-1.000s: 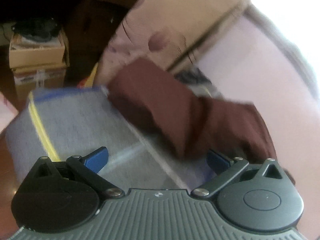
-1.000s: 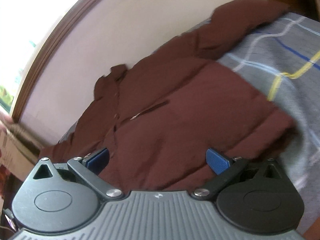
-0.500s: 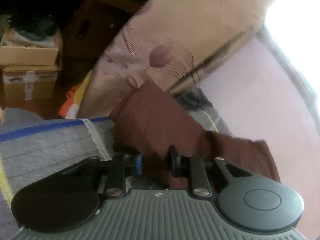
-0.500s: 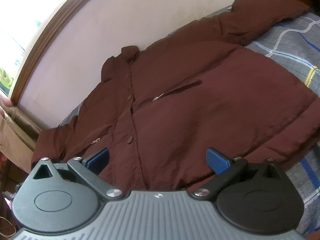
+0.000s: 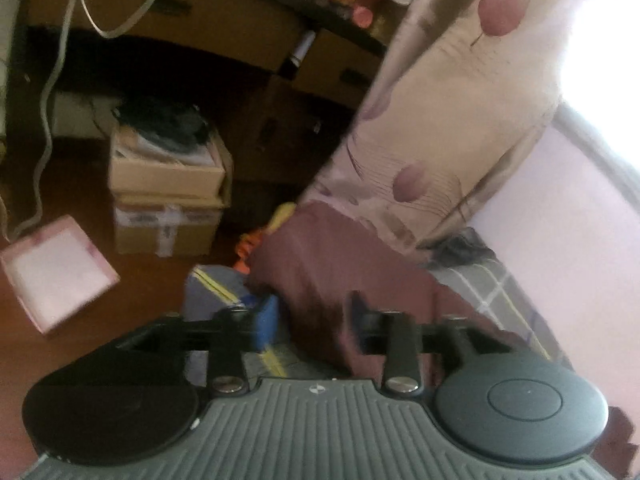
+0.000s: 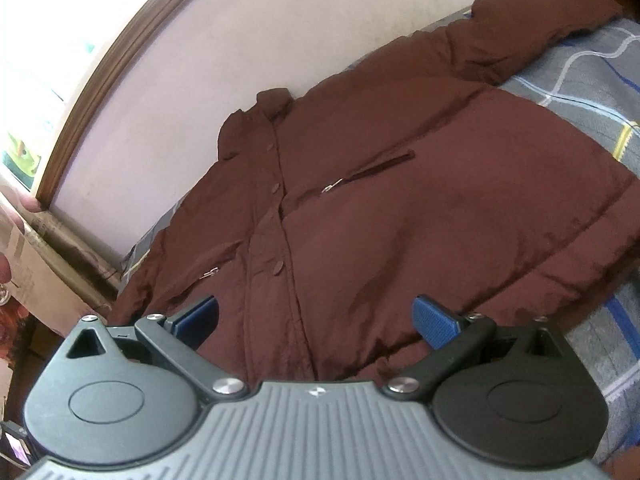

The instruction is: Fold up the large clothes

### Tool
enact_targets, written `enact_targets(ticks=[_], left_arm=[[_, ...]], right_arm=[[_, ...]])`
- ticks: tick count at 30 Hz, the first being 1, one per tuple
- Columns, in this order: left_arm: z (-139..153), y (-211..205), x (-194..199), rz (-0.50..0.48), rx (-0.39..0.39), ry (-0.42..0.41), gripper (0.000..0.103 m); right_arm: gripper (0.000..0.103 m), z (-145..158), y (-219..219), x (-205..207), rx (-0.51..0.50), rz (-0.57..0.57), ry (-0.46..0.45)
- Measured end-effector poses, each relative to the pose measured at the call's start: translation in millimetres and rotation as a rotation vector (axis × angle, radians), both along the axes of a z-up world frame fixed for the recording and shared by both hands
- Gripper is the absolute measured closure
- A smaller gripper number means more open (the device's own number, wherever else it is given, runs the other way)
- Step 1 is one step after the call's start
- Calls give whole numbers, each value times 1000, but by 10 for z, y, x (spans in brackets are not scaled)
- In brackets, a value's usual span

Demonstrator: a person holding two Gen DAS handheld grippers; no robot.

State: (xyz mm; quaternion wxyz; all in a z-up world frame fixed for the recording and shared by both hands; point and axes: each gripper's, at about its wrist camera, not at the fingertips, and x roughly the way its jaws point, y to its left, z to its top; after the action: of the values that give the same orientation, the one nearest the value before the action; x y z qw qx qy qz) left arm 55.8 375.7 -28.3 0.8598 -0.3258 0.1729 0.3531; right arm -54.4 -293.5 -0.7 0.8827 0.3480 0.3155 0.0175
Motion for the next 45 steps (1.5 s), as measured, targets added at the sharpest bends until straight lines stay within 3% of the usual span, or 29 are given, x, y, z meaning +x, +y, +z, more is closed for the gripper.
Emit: enact_targets(ticks=[1,4,7,10,13,15,17,22,26,29,31,36,42,44,45], left_arm=[[51,-71,-60,18,27,-10,27],[228,-278,-154,39,105,-53,10],[426,-540,-179,-32,138,-122,9],[556,-887,-62,-182,141,-140,9],[592,-1402,132,-362,181,-132,9],[569,-1709,281,-465,207,-119,8],[523,-2041,451,-578,207,-96,8],[316,-2604,777,-699,190,-72,7],[157,-2933,900,-718,248,-62,7],[58,-3053,1004,-705,314,-25,7],[-3,-3087,1093,-697,319,12,7],[-159,-3076,1225,-679,287,111,6],[-208,-3127,1220,-680,332,128,0],[-221,-3164,1245,-685,354,152,0],[-229,-3176,1255,-688,358,164,0]], right_arm=[[0,8,-16,-35,-1,-4,-9],[0,46,-151,-148,-14,-44,-34],[0,69,-503,-321,-1,-159,-90],[0,23,-1045,-523,76,-321,-164],[0,-28,-1618,-614,86,-421,-189],[0,-78,-2026,-633,126,-468,-198],[0,-155,-2450,-578,228,-474,-197],[0,-338,-3393,-392,385,-612,-207],[0,-472,-4130,-150,454,-705,-153],[0,-559,-4456,106,460,-697,-91],[0,-600,-4543,262,453,-679,-93],[0,-685,-4811,587,555,-668,-102],[0,-1009,-5068,770,649,-743,-36],[13,-1118,-5045,824,670,-754,-44],[37,-1145,-5026,853,664,-745,-73]])
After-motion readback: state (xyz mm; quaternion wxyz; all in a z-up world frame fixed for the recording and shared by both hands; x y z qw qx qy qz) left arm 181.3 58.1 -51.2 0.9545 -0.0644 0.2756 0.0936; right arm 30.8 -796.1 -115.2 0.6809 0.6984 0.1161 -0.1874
